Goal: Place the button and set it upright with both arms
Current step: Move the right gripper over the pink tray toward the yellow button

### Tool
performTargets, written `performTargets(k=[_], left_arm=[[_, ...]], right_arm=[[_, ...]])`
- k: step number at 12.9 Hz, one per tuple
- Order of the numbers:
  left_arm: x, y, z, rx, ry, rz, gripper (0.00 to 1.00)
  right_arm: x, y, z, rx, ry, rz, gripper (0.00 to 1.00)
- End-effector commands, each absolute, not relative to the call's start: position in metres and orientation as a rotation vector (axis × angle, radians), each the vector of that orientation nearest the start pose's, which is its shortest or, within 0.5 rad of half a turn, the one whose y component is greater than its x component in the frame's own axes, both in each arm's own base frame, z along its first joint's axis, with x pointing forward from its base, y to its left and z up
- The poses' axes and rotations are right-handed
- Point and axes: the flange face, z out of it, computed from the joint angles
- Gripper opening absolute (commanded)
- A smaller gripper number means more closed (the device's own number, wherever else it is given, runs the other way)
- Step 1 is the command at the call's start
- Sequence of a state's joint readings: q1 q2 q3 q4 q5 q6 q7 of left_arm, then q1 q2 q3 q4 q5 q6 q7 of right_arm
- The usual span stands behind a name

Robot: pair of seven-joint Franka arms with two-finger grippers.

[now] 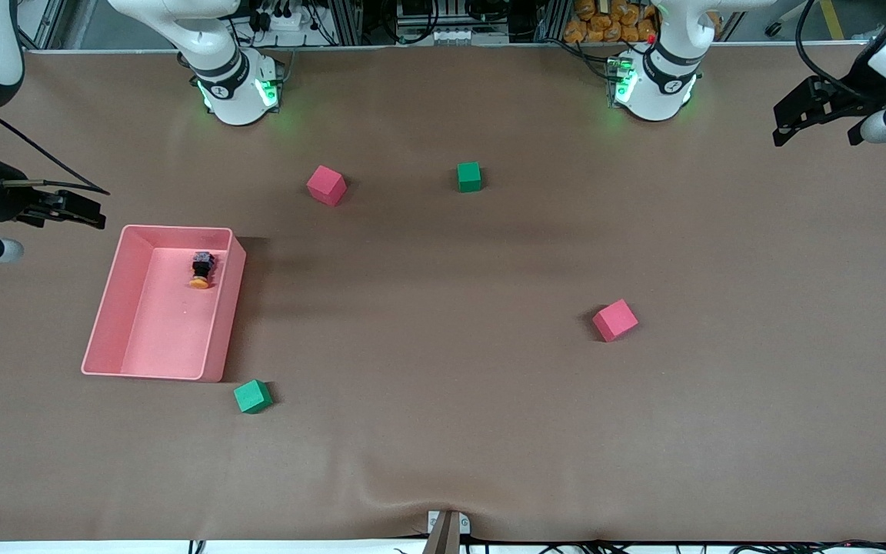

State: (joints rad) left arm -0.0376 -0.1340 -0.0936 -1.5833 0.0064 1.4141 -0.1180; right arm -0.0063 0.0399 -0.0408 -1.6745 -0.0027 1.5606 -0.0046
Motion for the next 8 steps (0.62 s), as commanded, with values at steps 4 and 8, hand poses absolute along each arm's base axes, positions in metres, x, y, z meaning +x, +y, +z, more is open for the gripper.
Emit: performTargets(k=[4, 8], left_arm=[[0.495, -0.071, 0.671, -3.114, 0.013, 0.068, 1.00], [0.502, -0.074, 0.664, -3.117, 0.019, 0.068, 1.00]], right_arm=[[0.555, -0.022, 0.553, -3.132, 0.058, 0.231, 1.00], [0.555, -0.025, 0.555, -3.132, 0.065, 0.229, 1.00]])
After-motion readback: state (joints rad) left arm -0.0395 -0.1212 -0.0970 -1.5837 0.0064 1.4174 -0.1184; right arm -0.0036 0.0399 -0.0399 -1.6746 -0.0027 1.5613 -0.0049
